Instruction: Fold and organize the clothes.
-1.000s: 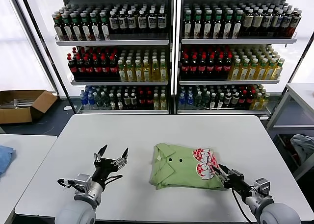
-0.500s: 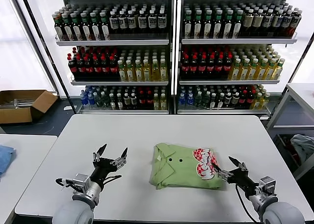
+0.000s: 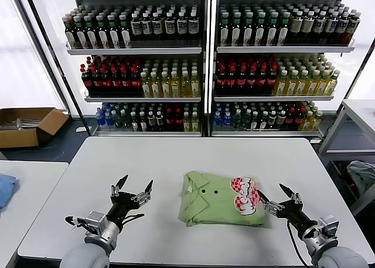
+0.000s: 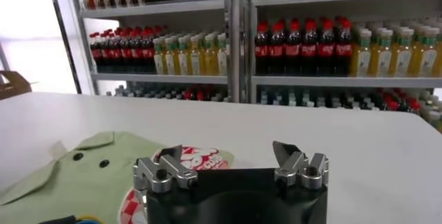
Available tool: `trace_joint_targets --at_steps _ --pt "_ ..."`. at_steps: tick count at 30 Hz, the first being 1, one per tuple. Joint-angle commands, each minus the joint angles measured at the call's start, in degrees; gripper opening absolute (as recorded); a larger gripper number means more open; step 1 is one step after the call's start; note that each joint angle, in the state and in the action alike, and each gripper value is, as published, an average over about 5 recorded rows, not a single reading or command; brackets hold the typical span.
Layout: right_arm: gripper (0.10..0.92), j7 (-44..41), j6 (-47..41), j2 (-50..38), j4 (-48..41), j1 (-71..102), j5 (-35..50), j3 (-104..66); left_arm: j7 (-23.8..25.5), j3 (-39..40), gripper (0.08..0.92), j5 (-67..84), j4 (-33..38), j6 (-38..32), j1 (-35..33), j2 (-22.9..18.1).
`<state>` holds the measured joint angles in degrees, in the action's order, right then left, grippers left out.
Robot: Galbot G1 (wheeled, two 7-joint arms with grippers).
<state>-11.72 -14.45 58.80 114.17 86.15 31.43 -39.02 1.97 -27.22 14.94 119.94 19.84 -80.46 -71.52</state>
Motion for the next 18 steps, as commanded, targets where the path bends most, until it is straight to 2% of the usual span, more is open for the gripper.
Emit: trace_joint_targets --at_steps 1,8,18 --pt "0.823 -0.27 1.19 1.17 0.24 1.05 -1.12 -1.27 0.46 -1.58 0.823 -0.29 -0.10 -0.49 -0.92 0.16" --pt "0.823 -0.65 1.26 2.14 0.48 2.26 -2.47 -1.37 0.59 -2.42 0.823 -0.23 0.04 -0.46 -1.30 -0.02" --pt "0.823 -0.97 2.04 2.92 1.04 2.82 -2.38 -1.64 0.50 -1.88 0.823 -1.15 1.79 0.66 -1.40 -4.22"
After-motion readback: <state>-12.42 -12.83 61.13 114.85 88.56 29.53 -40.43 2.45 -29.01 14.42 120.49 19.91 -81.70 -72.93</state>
